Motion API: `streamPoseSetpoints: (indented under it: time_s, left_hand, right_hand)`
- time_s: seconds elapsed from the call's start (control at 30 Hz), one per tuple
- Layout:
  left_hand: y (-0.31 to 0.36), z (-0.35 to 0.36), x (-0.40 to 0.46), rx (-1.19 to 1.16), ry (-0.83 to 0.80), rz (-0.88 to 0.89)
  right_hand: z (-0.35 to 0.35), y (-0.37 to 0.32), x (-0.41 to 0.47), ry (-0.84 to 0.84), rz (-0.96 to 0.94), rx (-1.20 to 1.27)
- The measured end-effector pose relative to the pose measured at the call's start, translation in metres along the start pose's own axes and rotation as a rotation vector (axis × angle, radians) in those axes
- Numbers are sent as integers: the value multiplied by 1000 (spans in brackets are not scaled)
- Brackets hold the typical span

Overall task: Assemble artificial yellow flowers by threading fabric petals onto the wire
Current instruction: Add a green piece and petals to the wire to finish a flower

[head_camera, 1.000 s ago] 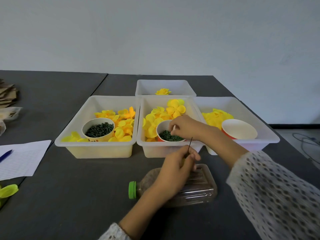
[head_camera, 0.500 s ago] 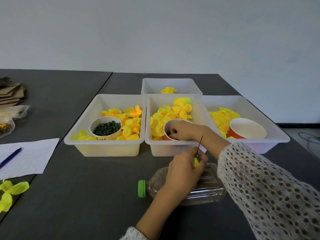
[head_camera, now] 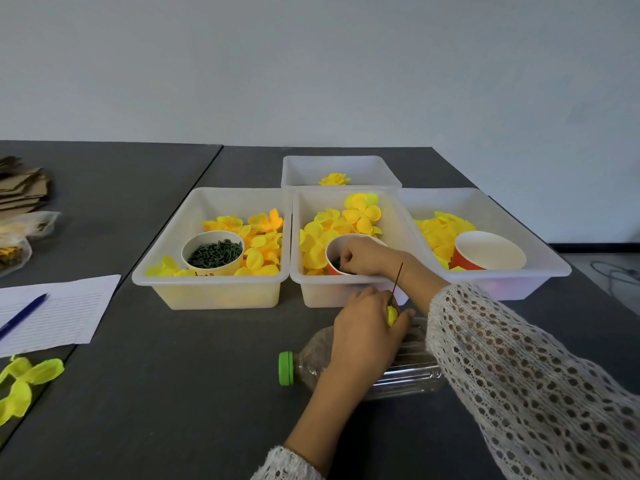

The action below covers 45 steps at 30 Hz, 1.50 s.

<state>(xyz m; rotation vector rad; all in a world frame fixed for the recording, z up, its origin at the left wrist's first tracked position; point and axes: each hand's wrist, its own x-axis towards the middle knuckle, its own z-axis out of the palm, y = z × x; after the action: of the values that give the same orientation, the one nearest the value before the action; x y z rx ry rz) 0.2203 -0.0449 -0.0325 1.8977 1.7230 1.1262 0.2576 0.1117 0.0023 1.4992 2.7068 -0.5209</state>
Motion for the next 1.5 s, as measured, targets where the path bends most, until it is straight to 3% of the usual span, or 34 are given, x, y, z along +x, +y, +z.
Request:
streamPoseSetpoints:
  time_s: [0.23,0.37,0.5,0.73,1.1,1.5]
  left_hand:
    - [3,-1,1,23,-28,-31]
    - [2,-1,-1,18,-18,-29]
    - [1,0,1,33,-21,-37]
    - [-2,2,3,33,-17,-36]
    - [-4,4,3,45,-10,-45]
    - [-6,6,4,38,-8,-31]
  right_hand:
    - [-2,5,-3,-4,-18,70]
    - [-3,7,-7,219,-62,101]
    - [-16,6,-28,458,-88,372]
    - [-15,9,-90,519,-275,684]
    - [8,19,-121,835,-332,461]
    - [21,23,-133,1110,-410,-36]
